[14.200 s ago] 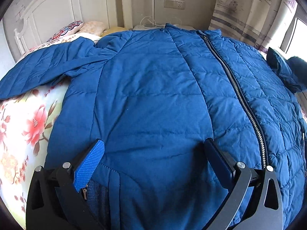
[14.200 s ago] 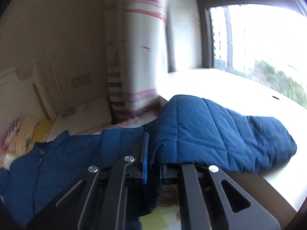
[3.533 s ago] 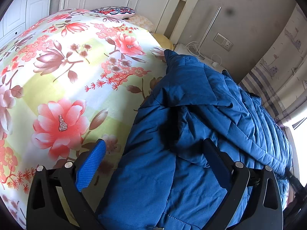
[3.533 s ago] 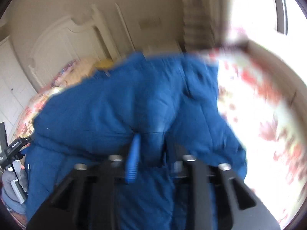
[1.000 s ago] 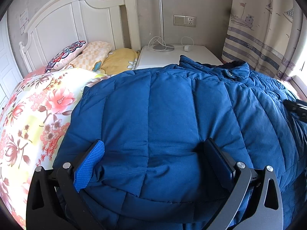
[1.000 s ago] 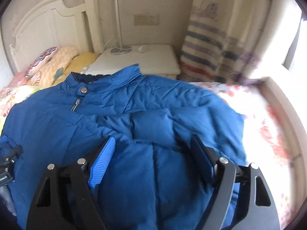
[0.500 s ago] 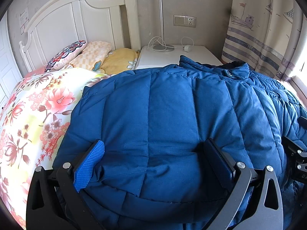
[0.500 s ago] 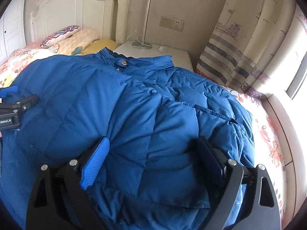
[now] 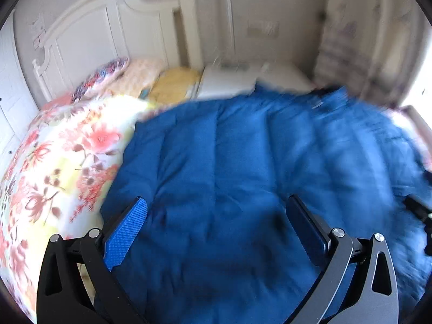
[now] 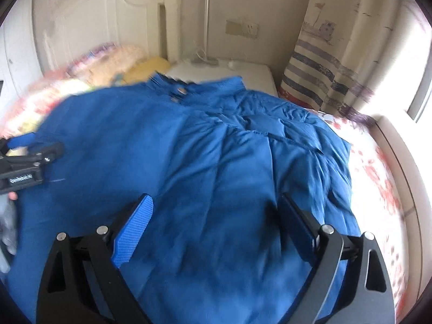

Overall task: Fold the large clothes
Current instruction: 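Lift the hem with both tools and fold it toward the collar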

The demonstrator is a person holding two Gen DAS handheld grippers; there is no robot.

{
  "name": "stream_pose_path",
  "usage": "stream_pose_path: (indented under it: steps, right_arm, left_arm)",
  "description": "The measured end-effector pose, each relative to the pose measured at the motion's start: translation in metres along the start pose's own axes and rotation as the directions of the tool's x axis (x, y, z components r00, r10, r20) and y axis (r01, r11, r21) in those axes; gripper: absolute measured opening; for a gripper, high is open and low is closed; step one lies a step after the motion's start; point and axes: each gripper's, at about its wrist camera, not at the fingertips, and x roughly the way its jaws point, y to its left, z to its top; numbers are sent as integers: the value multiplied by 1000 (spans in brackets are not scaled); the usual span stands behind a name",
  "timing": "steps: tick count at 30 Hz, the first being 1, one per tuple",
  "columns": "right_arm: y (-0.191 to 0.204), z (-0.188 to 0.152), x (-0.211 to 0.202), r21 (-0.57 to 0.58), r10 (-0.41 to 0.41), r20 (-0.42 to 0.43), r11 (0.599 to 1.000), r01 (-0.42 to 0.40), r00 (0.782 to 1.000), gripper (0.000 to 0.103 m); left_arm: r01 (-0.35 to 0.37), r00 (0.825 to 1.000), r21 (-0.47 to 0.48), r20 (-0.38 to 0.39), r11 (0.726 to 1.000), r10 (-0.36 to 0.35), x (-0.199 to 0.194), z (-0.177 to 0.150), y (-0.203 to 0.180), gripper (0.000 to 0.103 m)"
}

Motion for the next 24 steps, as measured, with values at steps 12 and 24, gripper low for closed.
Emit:
stream_pose_path:
  steps: [12, 24]
  right_arm:
    - [15, -67, -12, -92, 44, -170, 994, -60, 984, 99]
    - [-38, -112, -58, 27, -40, -161, 999, 45, 986, 99]
  left_arm:
    - [62, 987, 187, -160, 980, -31, -11, -69, -49, 99]
    - [-98, 976, -33, -198, 995, 89, -48, -103, 39, 98]
